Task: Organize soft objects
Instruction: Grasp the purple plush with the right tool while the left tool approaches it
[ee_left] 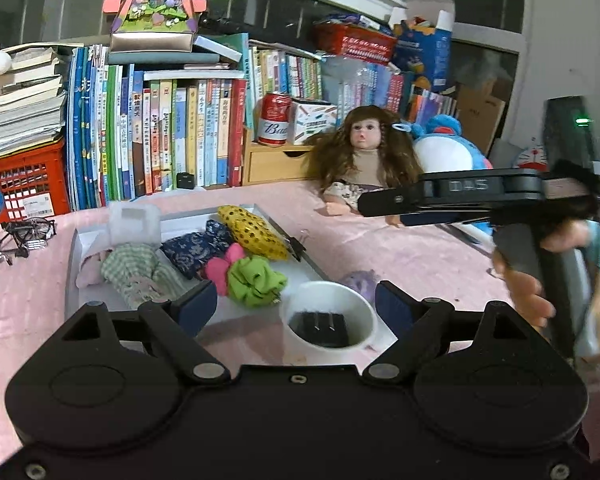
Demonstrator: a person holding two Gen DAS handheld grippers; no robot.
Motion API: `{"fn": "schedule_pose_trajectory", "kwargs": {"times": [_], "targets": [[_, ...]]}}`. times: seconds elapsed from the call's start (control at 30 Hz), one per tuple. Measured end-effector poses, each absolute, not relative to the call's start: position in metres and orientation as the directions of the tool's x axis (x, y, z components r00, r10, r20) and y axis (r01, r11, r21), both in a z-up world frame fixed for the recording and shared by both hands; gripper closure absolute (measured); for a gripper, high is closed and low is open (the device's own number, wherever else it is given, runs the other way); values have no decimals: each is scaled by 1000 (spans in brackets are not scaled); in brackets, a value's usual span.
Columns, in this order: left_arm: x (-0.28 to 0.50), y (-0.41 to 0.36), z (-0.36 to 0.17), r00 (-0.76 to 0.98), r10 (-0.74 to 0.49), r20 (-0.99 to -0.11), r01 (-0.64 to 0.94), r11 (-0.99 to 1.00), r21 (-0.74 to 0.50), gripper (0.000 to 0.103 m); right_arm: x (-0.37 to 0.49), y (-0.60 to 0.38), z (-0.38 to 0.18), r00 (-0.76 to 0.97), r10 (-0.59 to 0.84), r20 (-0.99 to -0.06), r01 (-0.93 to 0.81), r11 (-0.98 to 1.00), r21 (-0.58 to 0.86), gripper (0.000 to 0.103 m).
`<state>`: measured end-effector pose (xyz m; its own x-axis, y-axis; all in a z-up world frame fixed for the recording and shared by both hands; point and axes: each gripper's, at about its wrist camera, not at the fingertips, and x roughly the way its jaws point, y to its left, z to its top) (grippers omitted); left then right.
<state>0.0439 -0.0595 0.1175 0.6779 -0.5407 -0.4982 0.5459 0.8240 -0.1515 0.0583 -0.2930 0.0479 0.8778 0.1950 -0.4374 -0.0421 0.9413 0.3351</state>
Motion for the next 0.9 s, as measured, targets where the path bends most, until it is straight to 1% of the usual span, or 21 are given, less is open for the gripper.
{"fn": "schedule_pose_trajectory", "kwargs": {"times": [0.13, 0.2, 0.3, 0.4, 0.43, 0.5, 0.6, 0.63, 0.7, 0.73, 0.77, 0.8, 0.9], "targets": [[27, -56, 113, 649, -574, -498, 565, 803, -189, 28, 63, -308, 33, 859, 186, -477, -6, 935, 354, 15], [21, -54, 112, 637, -585, -502, 570, 796, -204, 33, 75, -317, 23, 834, 204, -513, 9, 924, 382, 15], [14, -55, 109, 616, -600, -511, 584, 783, -215, 37, 93, -327, 7, 792, 246, -559, 26, 901, 433, 15], [4, -60, 104, 593, -612, -523, 599, 769, -222, 41, 108, -326, -6, 760, 253, -599, 50, 896, 441, 17], [2, -63, 102, 587, -615, -527, 603, 766, -222, 42, 113, -325, -10, 747, 244, -619, 66, 898, 434, 19], [-5, -68, 96, 581, -618, -530, 607, 763, -223, 44, 118, -323, -17, 721, 241, -649, 88, 898, 431, 29], [-19, -82, 82, 595, -614, -519, 603, 768, -216, 45, 123, -323, -27, 688, 272, -673, 88, 889, 449, 35], [-23, -89, 76, 597, -614, -516, 606, 767, -212, 45, 125, -323, -30, 674, 285, -681, 84, 887, 455, 36], [-27, -104, 63, 603, -606, -519, 598, 774, -210, 46, 131, -322, -34, 649, 312, -694, 76, 881, 467, 45], [-28, -112, 56, 609, -598, -522, 586, 782, -212, 48, 132, -323, -35, 643, 317, -697, 80, 878, 472, 48], [-29, -119, 49, 618, -584, -526, 571, 793, -211, 51, 132, -325, -35, 638, 327, -697, 82, 871, 484, 53], [-31, -126, 43, 627, -572, -529, 559, 803, -206, 53, 131, -327, -34, 637, 338, -693, 86, 862, 500, 54], [-34, -146, 28, 657, -540, -526, 544, 823, -164, 53, 119, -329, -30, 661, 320, -678, 75, 871, 485, 54]]}}
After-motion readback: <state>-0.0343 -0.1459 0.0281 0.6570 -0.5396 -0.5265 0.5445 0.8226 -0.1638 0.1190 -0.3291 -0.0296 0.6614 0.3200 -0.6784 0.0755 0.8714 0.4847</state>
